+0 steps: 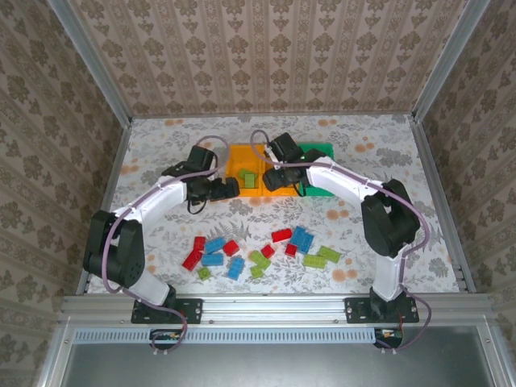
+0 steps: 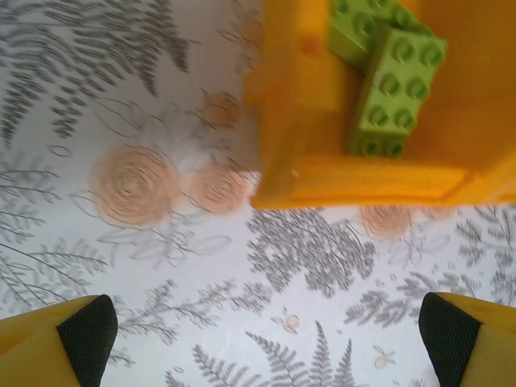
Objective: Sort the legos into containers by color
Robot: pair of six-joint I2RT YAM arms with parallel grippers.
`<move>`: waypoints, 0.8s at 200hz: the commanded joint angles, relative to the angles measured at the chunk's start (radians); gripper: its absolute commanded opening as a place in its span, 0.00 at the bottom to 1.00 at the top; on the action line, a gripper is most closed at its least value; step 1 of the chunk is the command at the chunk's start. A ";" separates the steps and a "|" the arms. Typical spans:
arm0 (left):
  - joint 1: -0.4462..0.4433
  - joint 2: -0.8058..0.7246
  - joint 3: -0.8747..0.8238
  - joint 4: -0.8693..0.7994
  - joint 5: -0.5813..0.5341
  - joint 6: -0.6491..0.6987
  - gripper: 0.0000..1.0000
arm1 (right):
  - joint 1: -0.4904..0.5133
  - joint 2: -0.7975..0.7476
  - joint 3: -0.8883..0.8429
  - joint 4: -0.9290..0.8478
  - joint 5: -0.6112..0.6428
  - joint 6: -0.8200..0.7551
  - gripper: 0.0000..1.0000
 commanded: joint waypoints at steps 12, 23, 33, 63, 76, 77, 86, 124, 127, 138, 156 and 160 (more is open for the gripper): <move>-0.063 -0.039 -0.032 -0.049 -0.031 0.083 1.00 | -0.014 0.094 0.097 -0.138 0.047 0.091 0.53; -0.073 -0.048 -0.048 -0.044 -0.017 0.110 1.00 | -0.018 0.118 0.123 -0.164 0.049 0.107 0.55; -0.084 -0.055 -0.060 -0.043 -0.008 0.133 1.00 | -0.021 0.133 0.140 -0.186 0.058 0.123 0.56; -0.125 -0.075 -0.083 -0.069 -0.004 0.210 0.99 | -0.032 0.148 0.148 -0.200 0.061 0.166 0.60; -0.148 -0.086 -0.093 -0.081 0.011 0.245 0.98 | -0.034 0.150 0.148 -0.199 0.058 0.173 0.62; -0.150 -0.087 -0.093 -0.083 0.012 0.247 0.98 | -0.034 0.150 0.147 -0.199 0.057 0.174 0.62; -0.169 -0.094 -0.098 -0.089 0.019 0.262 0.97 | -0.034 0.149 0.149 -0.198 0.054 0.174 0.64; -0.238 -0.103 -0.110 -0.133 0.043 0.312 0.94 | -0.034 0.144 0.154 -0.200 0.051 0.179 0.76; -0.244 -0.103 -0.109 -0.137 0.042 0.316 0.94 | -0.034 0.142 0.154 -0.199 0.050 0.178 0.77; -0.259 -0.100 -0.109 -0.161 0.030 0.323 0.93 | -0.034 0.132 0.148 -0.191 0.049 0.178 0.80; -0.285 -0.099 -0.109 -0.197 0.014 0.328 0.91 | -0.034 0.111 0.136 -0.175 0.036 0.178 0.83; -0.291 -0.101 -0.111 -0.205 0.013 0.329 0.91 | -0.034 0.107 0.135 -0.171 0.031 0.180 0.84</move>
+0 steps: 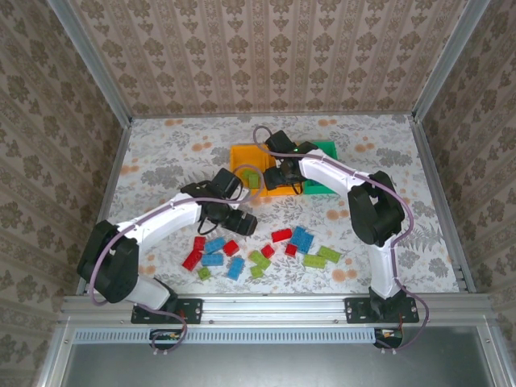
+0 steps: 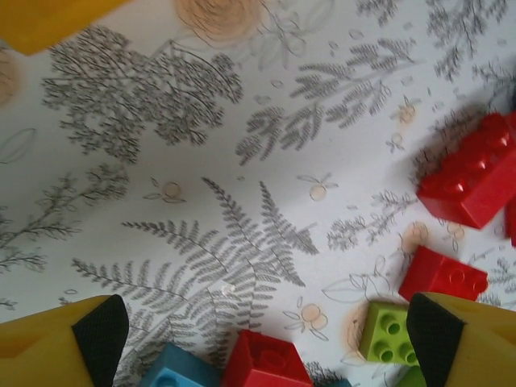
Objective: Sort the legos into containers by color
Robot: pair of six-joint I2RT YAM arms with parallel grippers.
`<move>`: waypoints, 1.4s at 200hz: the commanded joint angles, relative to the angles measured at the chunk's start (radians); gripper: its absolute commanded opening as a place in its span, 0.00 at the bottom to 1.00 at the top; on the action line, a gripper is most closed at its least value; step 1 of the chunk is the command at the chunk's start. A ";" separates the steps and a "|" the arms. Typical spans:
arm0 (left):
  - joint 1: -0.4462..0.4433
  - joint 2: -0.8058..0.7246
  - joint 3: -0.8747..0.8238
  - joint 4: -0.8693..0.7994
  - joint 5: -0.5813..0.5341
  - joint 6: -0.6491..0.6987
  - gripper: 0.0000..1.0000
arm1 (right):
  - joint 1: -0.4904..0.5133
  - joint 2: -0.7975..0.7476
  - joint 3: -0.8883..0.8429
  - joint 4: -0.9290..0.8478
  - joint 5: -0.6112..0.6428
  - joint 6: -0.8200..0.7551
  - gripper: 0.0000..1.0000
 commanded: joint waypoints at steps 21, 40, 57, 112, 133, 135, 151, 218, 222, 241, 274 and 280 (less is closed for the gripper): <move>-0.047 -0.016 -0.026 -0.117 -0.028 0.036 0.91 | -0.010 -0.039 0.001 0.002 -0.026 0.029 0.86; -0.070 -0.015 -0.034 -0.139 -0.040 0.032 0.90 | -0.012 -0.065 -0.010 0.019 -0.047 0.043 0.87; -0.090 -0.010 -0.039 -0.156 -0.052 0.032 0.90 | -0.015 -0.090 -0.027 0.034 -0.063 0.054 0.87; -0.133 0.038 -0.034 -0.166 -0.082 0.052 0.80 | -0.029 -0.170 -0.099 0.060 -0.070 0.063 0.88; -0.140 0.076 -0.010 -0.190 -0.113 0.049 0.78 | -0.042 -0.185 -0.121 0.056 -0.069 0.065 0.89; -0.140 0.081 -0.007 -0.193 -0.115 0.049 0.78 | -0.042 -0.187 -0.125 0.056 -0.069 0.066 0.89; -0.143 0.113 0.018 -0.219 -0.122 0.049 0.78 | -0.049 -0.197 -0.144 0.056 -0.070 0.068 0.89; -0.170 0.166 0.051 -0.236 -0.150 0.057 0.71 | -0.063 -0.213 -0.172 0.057 -0.075 0.068 0.89; -0.171 0.167 0.052 -0.237 -0.151 0.058 0.70 | -0.063 -0.214 -0.175 0.057 -0.075 0.068 0.89; -0.172 0.179 0.057 -0.248 -0.159 0.062 0.65 | -0.068 -0.217 -0.180 0.055 -0.073 0.068 0.89; -0.176 0.200 0.076 -0.256 -0.167 0.072 0.56 | -0.090 -0.237 -0.207 0.062 -0.071 0.070 0.89; -0.179 0.204 0.079 -0.257 -0.166 0.072 0.54 | -0.094 -0.242 -0.213 0.063 -0.070 0.070 0.89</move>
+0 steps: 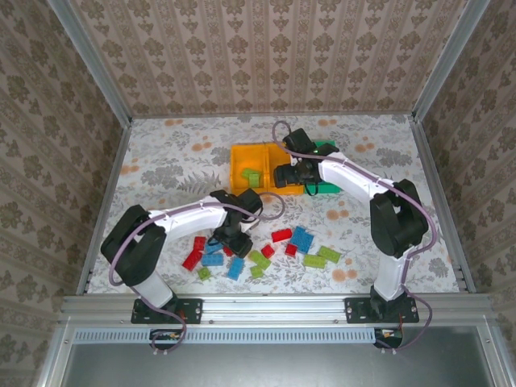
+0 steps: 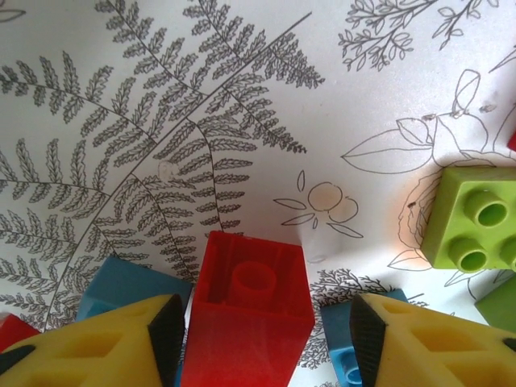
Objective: Sort the legos into containers by color
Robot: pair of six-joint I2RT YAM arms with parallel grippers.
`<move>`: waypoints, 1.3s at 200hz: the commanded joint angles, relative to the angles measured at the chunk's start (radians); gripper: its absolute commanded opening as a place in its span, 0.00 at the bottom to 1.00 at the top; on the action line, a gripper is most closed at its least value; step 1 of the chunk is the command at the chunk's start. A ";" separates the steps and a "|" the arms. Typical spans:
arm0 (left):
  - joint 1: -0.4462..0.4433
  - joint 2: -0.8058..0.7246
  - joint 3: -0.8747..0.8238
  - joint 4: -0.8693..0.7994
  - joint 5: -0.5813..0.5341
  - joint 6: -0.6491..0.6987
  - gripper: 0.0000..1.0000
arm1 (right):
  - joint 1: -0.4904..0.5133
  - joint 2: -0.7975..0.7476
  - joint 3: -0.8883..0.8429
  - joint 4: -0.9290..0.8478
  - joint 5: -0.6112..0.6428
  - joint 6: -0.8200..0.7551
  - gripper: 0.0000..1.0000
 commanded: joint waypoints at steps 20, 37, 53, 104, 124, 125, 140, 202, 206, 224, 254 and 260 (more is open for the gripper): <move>-0.018 0.042 0.043 -0.039 -0.022 0.023 0.49 | -0.032 -0.065 -0.050 0.007 -0.006 0.023 0.89; -0.022 0.065 0.057 -0.040 -0.024 0.024 0.49 | -0.042 -0.082 -0.074 0.008 -0.003 0.022 0.89; -0.030 0.089 0.067 -0.042 -0.031 0.024 0.49 | -0.052 -0.100 -0.101 0.011 -0.001 0.021 0.90; -0.034 0.139 0.095 -0.049 -0.043 0.023 0.44 | -0.092 -0.159 -0.171 0.021 0.001 0.023 0.90; -0.035 0.152 0.106 -0.051 -0.043 0.023 0.38 | -0.103 -0.173 -0.181 0.024 0.001 0.023 0.90; -0.034 0.152 0.106 -0.050 -0.043 0.024 0.38 | -0.104 -0.174 -0.182 0.024 0.001 0.023 0.90; -0.034 0.158 0.116 -0.050 -0.041 0.023 0.35 | -0.109 -0.180 -0.187 0.026 0.001 0.022 0.90; -0.034 0.182 0.220 -0.049 -0.059 0.030 0.32 | -0.115 -0.193 -0.219 0.034 0.005 0.028 0.90; -0.034 0.185 0.232 -0.049 -0.061 0.032 0.32 | -0.115 -0.195 -0.221 0.034 0.006 0.028 0.90; -0.030 0.215 0.291 -0.051 -0.064 0.054 0.33 | -0.119 -0.200 -0.229 0.035 0.009 0.028 0.90; -0.018 0.283 0.425 -0.080 -0.081 0.090 0.32 | -0.129 -0.222 -0.241 0.032 0.015 0.028 0.90; -0.014 0.292 0.454 -0.088 -0.087 0.098 0.32 | -0.132 -0.226 -0.244 0.033 0.019 0.028 0.90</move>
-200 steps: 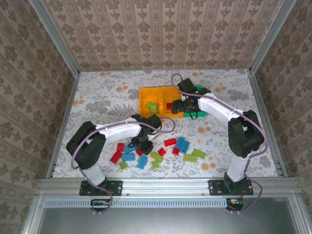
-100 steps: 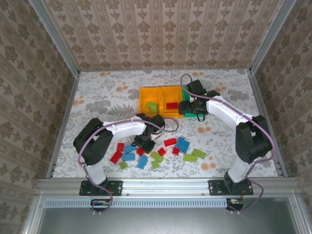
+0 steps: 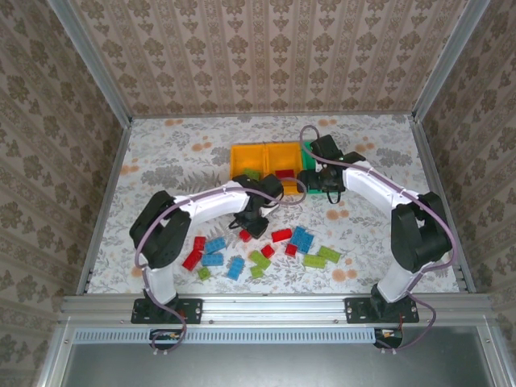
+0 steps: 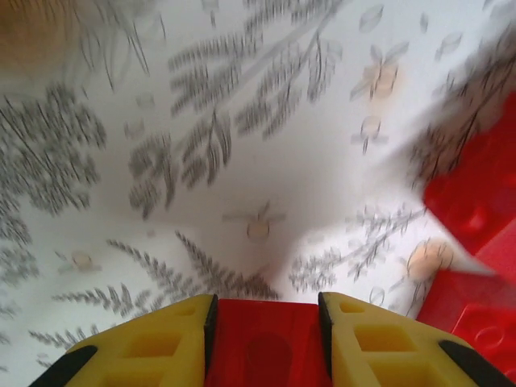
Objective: Sort the legos into containers by color
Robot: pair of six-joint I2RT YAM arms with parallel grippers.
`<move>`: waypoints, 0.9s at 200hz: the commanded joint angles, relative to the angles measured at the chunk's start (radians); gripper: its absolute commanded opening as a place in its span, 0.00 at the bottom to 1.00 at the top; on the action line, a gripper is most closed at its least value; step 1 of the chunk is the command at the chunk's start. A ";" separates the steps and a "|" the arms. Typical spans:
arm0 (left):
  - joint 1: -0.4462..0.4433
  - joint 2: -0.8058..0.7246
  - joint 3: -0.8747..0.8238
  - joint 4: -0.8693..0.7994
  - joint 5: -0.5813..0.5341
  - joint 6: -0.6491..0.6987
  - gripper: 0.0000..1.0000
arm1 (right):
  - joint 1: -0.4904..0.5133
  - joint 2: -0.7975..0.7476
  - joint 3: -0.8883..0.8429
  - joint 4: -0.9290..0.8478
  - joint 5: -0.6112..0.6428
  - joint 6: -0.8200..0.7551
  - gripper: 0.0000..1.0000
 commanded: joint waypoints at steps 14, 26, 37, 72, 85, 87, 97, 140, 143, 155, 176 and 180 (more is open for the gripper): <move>0.025 0.059 0.167 -0.063 -0.055 0.076 0.32 | -0.021 -0.067 -0.034 0.008 0.026 0.011 0.91; 0.040 0.070 0.233 -0.063 -0.070 0.086 0.32 | -0.025 -0.083 -0.049 0.014 0.025 0.015 0.91; 0.060 0.078 0.289 -0.051 -0.068 0.085 0.33 | -0.027 -0.097 -0.061 0.018 0.025 0.017 0.91; 0.135 0.111 0.430 0.052 0.060 0.031 0.33 | -0.026 -0.138 -0.111 0.037 -0.011 0.014 0.89; 0.161 0.122 0.456 0.106 0.116 -0.005 0.33 | -0.023 -0.161 -0.145 0.056 -0.030 0.014 0.89; 0.165 0.125 0.458 0.113 0.123 -0.010 0.33 | -0.022 -0.165 -0.150 0.057 -0.033 0.015 0.89; 0.185 0.139 0.472 0.148 0.155 -0.040 0.33 | -0.017 -0.183 -0.181 0.078 -0.053 0.024 0.88; 0.248 0.220 0.539 0.253 0.293 -0.163 0.33 | 0.029 -0.243 -0.285 0.127 -0.071 0.078 0.87; 0.251 0.225 0.542 0.260 0.300 -0.173 0.33 | 0.034 -0.247 -0.291 0.132 -0.072 0.082 0.87; 0.261 0.243 0.555 0.292 0.331 -0.207 0.34 | 0.049 -0.261 -0.310 0.148 -0.074 0.099 0.87; 0.271 0.279 0.587 0.313 0.358 -0.256 0.34 | 0.072 -0.277 -0.331 0.160 -0.075 0.119 0.87; 0.273 0.285 0.595 0.314 0.364 -0.264 0.35 | 0.077 -0.277 -0.333 0.162 -0.076 0.123 0.87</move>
